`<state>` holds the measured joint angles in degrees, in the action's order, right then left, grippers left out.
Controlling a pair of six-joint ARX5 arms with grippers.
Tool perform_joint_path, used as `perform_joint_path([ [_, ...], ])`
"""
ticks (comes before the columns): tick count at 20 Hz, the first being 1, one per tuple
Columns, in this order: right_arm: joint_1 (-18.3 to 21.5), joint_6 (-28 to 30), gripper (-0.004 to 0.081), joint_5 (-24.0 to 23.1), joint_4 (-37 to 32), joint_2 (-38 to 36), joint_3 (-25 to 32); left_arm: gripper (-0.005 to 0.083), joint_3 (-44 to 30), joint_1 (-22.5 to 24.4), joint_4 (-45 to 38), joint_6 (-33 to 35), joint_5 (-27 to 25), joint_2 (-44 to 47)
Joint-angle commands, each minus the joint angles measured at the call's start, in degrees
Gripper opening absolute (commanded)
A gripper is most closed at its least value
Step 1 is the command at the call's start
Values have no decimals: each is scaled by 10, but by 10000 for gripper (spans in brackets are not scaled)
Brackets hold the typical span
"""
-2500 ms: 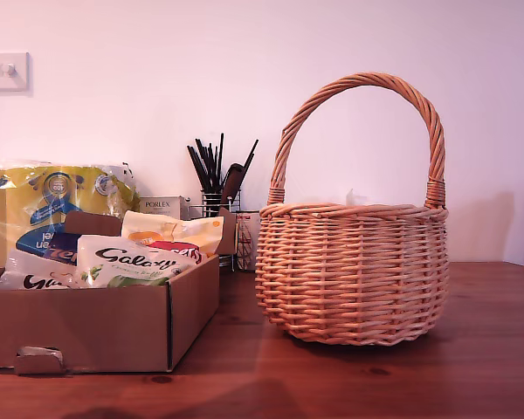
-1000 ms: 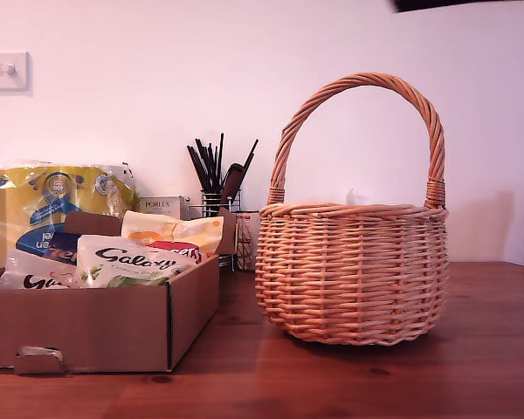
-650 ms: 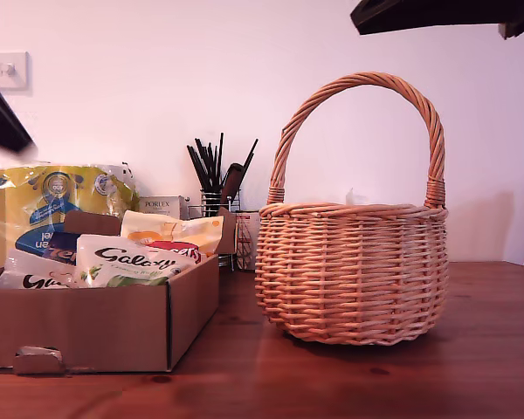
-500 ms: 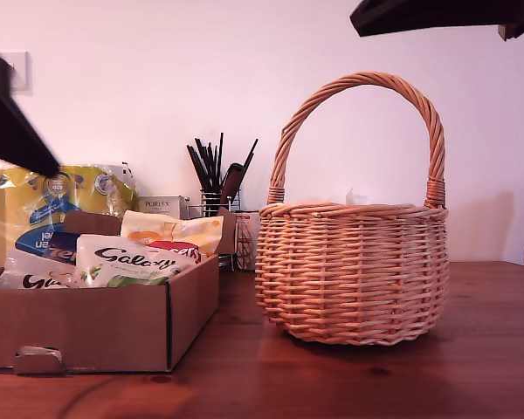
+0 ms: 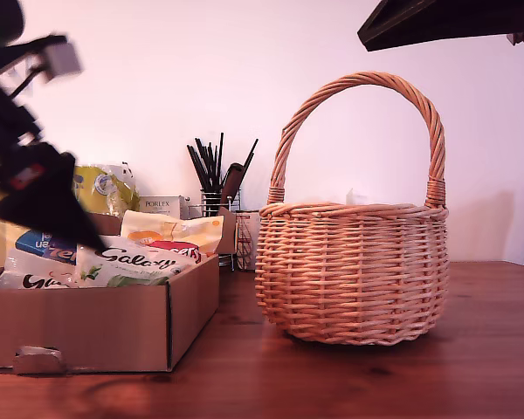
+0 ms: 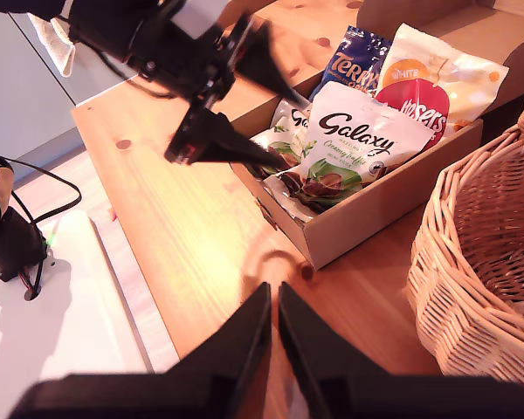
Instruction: Move the bags of Easter eggs from the cardboard box on the left into the woven basket on the right side.
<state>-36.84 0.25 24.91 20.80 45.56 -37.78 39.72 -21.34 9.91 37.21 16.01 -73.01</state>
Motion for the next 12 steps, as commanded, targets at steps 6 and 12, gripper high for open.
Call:
perform_joint_path([
  [6, -2, 2, -13, -16, 0, 0, 12, 734, -6, -2, -42, 112, 3, -80],
  [12, -2, 2, -13, -28, 1, 0, 12, 753, -6, -4, -96, 124, -24, -141],
])
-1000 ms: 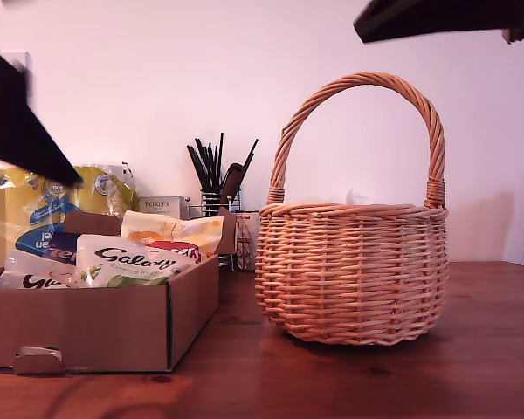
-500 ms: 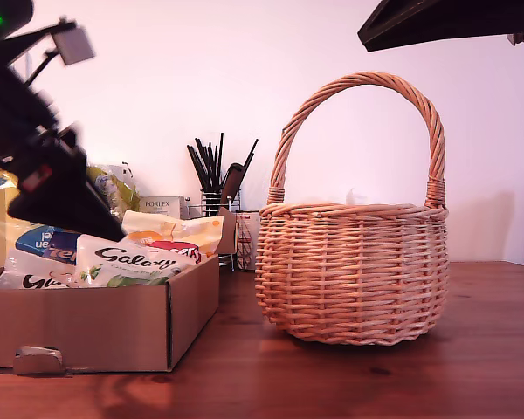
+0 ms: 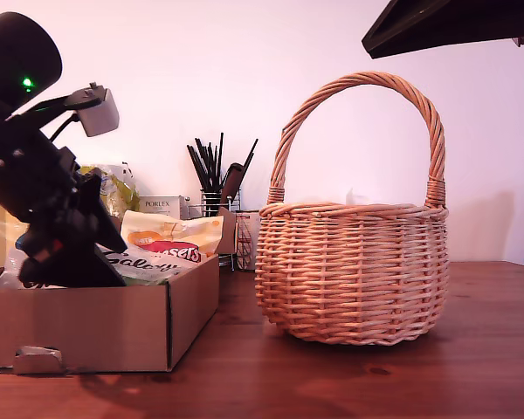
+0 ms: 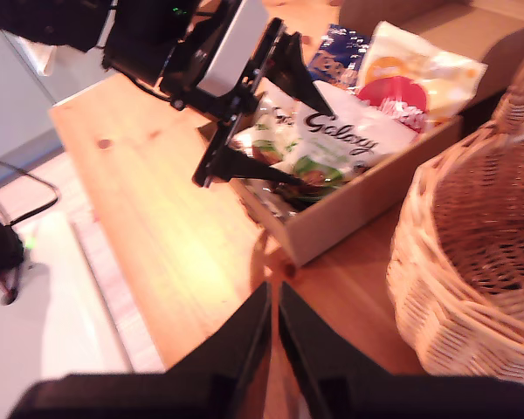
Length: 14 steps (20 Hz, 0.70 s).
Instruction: Move the bags of Easter eggs from the cardboard box on the left into the woven basket on the right side.
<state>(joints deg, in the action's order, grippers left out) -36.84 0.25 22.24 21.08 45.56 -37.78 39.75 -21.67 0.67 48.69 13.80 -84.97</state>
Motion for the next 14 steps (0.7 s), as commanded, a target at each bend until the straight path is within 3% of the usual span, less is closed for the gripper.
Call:
perform_joint_path([
  [1, -2, 2, -13, -3, -2, 0, 12, 753, -6, -2, -4, 10, 1, -31],
  [9, -2, 2, -13, -3, -2, 0, 12, 730, -6, -5, 12, 13, 3, -65],
  [11, -2, 2, -13, -3, -2, 0, 12, 630, -6, -5, 25, 13, 3, -65],
  [14, -2, 2, -13, -3, -2, 0, 12, 286, -6, -5, 41, 12, 3, -65],
])
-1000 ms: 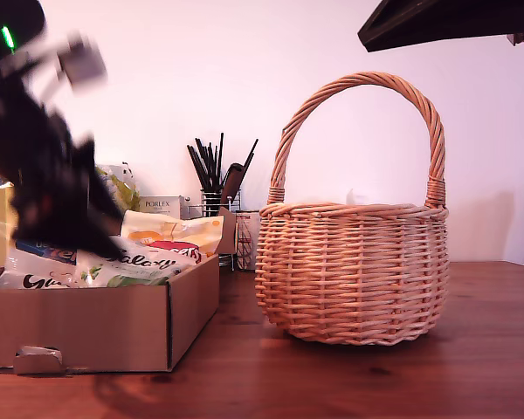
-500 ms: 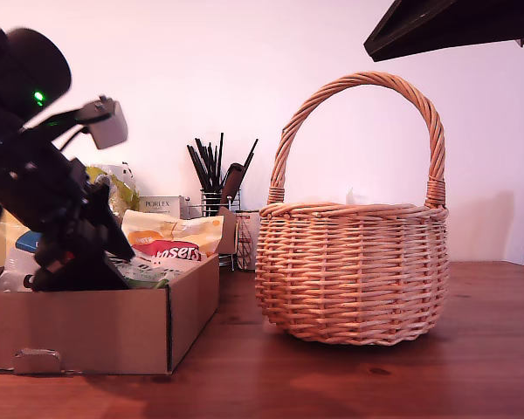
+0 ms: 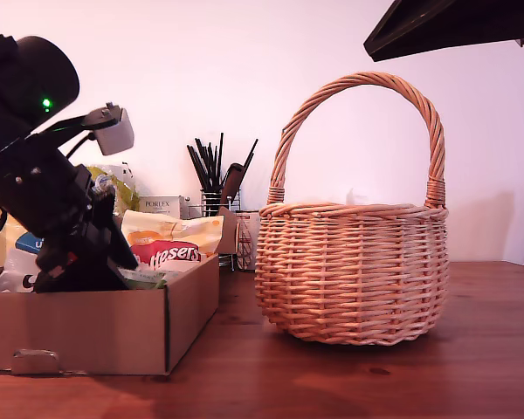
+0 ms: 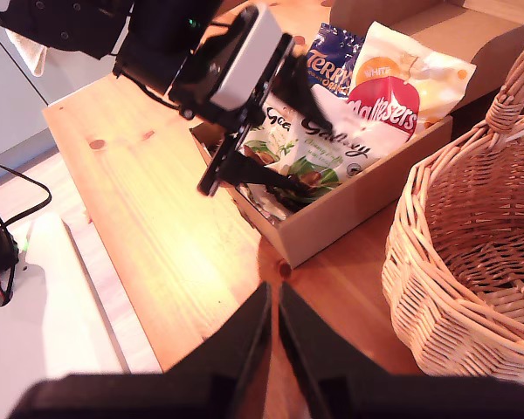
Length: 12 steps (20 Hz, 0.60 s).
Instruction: Move the bags of Easter eggs from the cardboard box on the left into the woven basket on the right side.
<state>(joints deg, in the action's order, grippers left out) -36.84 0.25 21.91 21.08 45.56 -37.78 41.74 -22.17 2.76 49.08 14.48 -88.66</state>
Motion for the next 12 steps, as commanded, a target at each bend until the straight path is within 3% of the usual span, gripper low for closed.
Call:
perform_joint_path([
  [1, -2, 2, -13, 0, -2, 0, 12, 208, -26, 0, 25, 9, -4, -28],
  [4, -2, 2, -13, 0, -2, 0, 12, 145, -26, 0, 24, 9, -4, -28],
  [7, -2, 2, -13, -3, -2, 0, 12, -15, -26, 0, 23, 9, -4, -28],
  [12, -2, 2, -13, -17, -2, 0, 12, -24, -7, -1, 37, 7, -5, -23],
])
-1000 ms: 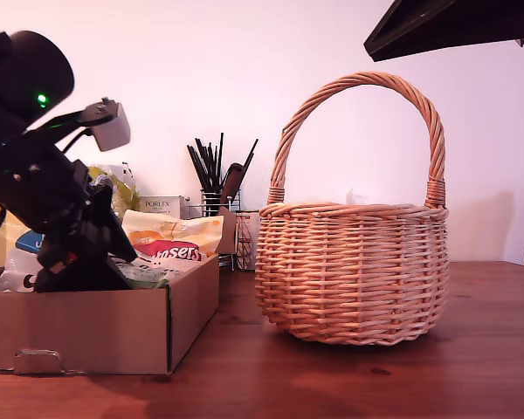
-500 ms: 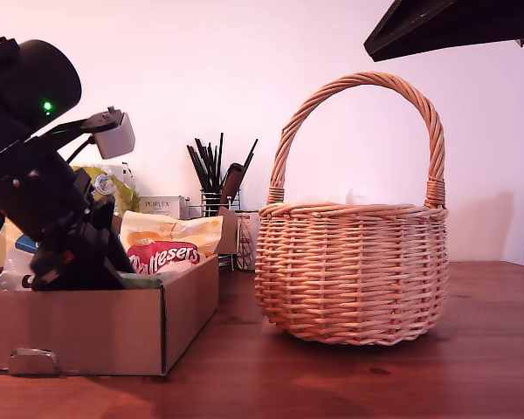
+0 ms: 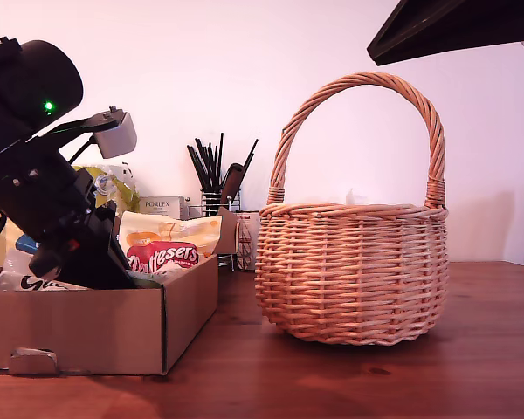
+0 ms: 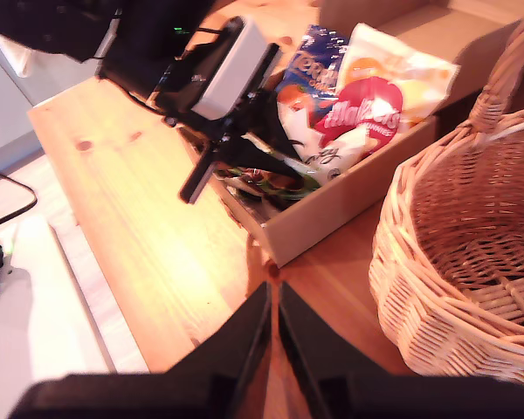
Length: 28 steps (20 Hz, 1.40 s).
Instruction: Move the bags of Easter eggs from the cardboard box on the left into the woven basket on the right side.
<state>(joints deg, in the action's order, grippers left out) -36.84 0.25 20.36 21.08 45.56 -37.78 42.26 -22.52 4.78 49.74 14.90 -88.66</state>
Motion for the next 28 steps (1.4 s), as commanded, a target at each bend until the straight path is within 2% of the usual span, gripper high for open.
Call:
perform_joint_path([
  [1, -2, 2, -13, -1, -2, 0, 12, -24, -4, 2, 26, -3, -9, -17],
  [9, -2, 2, -13, -5, -2, 0, 12, -24, 39, -2, 117, -3, -15, 52],
  [17, -2, 2, -13, -5, 1, 0, 12, -24, 40, -25, 133, -37, -13, 130],
  [23, -1, 30, -13, -50, 41, 0, 12, -24, 40, -50, 132, -85, -12, 214],
  [26, -1, 30, -13, -58, 36, 0, 12, -24, 40, -50, 133, -88, -42, 220],
  [28, -1, 30, -13, -58, 38, 0, 12, -24, 40, -50, 130, -88, -39, 219],
])
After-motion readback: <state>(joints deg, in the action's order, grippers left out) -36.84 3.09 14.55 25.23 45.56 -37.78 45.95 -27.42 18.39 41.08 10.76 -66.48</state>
